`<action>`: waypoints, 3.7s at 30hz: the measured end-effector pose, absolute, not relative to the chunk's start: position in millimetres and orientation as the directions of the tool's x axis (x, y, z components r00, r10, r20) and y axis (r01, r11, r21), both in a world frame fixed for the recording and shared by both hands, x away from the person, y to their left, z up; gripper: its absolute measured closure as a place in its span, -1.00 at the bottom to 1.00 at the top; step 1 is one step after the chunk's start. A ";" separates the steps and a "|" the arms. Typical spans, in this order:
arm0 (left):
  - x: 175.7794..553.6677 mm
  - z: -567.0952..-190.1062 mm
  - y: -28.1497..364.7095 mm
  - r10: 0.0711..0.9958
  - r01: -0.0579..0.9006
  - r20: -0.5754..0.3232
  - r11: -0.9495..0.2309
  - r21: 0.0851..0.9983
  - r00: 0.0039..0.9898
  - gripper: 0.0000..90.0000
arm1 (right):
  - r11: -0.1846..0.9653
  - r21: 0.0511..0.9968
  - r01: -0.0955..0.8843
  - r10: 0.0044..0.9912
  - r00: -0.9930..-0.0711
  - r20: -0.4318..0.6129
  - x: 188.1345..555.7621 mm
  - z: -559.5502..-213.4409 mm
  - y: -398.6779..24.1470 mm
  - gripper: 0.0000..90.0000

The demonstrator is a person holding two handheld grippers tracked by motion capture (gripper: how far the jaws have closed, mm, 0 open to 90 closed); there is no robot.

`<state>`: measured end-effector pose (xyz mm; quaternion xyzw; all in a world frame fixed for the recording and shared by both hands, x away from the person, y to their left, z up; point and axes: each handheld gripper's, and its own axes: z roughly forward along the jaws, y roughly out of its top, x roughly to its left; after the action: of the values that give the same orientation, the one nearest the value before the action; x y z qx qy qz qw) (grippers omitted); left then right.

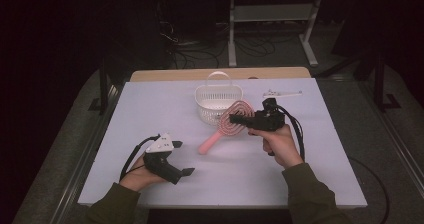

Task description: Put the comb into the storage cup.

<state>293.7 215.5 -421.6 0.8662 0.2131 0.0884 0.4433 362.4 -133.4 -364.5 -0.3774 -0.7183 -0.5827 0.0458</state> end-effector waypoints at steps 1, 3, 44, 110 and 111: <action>292.0 -423.2 220.0 0.453 0.290 -0.030 -0.518 0.805 0.891 -1.00 | 0.036 0.803 0.595 0.490 -0.710 0.505 362.5 -364.6 -133.4 0.40; 290.5 -425.0 224.8 0.464 0.295 -0.030 -0.509 0.809 0.885 -1.00 | 0.035 0.803 0.595 0.490 -0.710 0.505 362.7 -364.6 -133.5 0.40; 281.3 -440.5 243.5 0.476 0.331 -0.051 -0.526 0.783 0.878 -1.00 | -0.052 0.832 0.553 0.506 -0.704 0.499 368.9 -339.2 -150.1 0.40; 281.4 -442.6 241.7 0.463 0.334 -0.061 -0.535 0.776 0.884 -0.99 | -0.186 0.841 0.508 0.627 -0.598 0.500 440.3 -320.7 -141.1 0.40; 281.5 -442.8 241.6 0.463 0.334 -0.062 -0.534 0.776 0.884 -0.99 | -0.189 0.837 0.513 0.629 -0.592 0.504 441.9 -323.2 -139.7 0.40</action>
<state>281.5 241.6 -442.8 0.8726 0.2286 0.0759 0.4250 441.9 -139.7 -323.2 -0.4494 -0.6350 -0.6266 -0.0464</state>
